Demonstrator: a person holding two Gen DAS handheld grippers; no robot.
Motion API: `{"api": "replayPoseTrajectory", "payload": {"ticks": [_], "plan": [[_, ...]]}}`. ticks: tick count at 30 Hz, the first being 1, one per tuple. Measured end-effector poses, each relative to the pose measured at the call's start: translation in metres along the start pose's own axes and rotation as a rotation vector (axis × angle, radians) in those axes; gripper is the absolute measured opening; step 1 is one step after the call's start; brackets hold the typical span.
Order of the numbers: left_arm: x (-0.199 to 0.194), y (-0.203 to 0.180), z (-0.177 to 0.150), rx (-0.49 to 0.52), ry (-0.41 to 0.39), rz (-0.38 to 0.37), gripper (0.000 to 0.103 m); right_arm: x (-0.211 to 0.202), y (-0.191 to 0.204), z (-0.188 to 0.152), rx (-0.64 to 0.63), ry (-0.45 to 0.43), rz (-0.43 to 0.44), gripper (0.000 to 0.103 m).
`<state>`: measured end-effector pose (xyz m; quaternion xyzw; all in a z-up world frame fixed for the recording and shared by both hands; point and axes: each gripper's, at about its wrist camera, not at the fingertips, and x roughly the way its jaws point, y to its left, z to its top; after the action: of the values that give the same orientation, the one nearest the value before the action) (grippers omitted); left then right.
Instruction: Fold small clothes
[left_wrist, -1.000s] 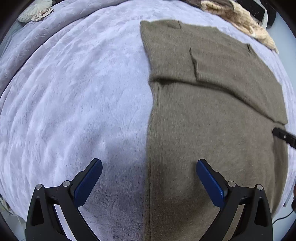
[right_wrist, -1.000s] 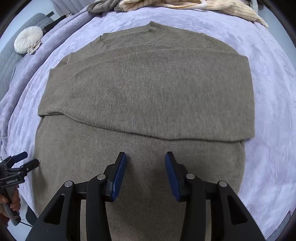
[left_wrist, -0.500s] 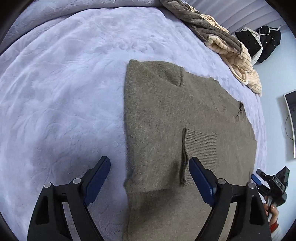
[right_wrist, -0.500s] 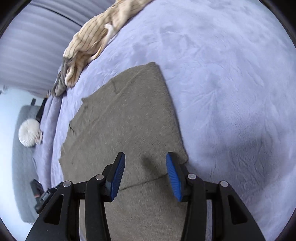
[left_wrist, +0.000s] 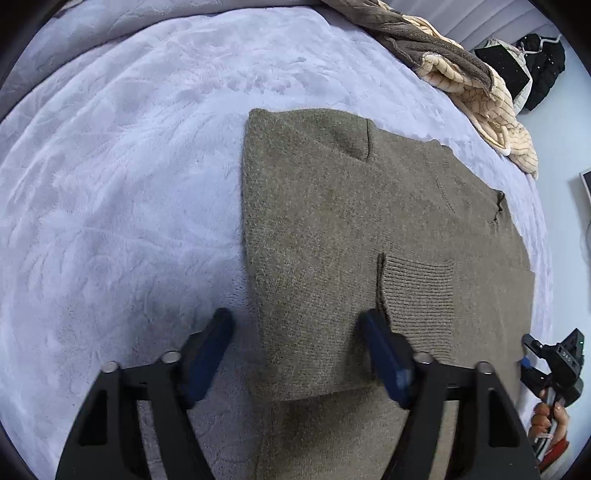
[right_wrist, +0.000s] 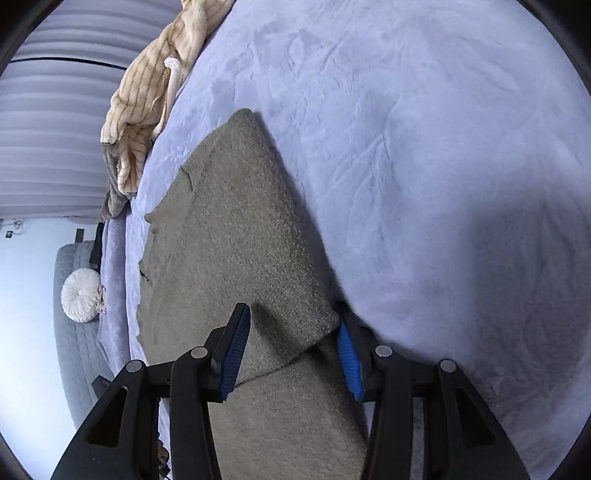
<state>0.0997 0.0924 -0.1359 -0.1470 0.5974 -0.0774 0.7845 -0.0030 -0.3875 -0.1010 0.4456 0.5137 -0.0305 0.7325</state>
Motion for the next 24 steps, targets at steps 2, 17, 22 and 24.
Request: {"api": "replayPoseTrajectory", "payload": {"ticks": [2, 17, 22, 24], "plan": [[-0.005, -0.003, 0.000, 0.001, -0.005, -0.035, 0.010, 0.001, 0.010, -0.002, -0.037, 0.013, -0.033, 0.016], [-0.012, -0.011, -0.010, 0.110, -0.059, 0.065, 0.014, 0.007, 0.033, -0.009, -0.352, 0.004, -0.253, 0.018], [-0.025, -0.001, -0.018, 0.086, -0.109, 0.237, 0.068, 0.002, 0.036, -0.009, -0.373, 0.021, -0.279, 0.023], [-0.027, 0.007, -0.020, 0.055, -0.098, 0.215, 0.068, 0.002, 0.040, -0.011, -0.391, 0.020, -0.300, 0.024]]}}
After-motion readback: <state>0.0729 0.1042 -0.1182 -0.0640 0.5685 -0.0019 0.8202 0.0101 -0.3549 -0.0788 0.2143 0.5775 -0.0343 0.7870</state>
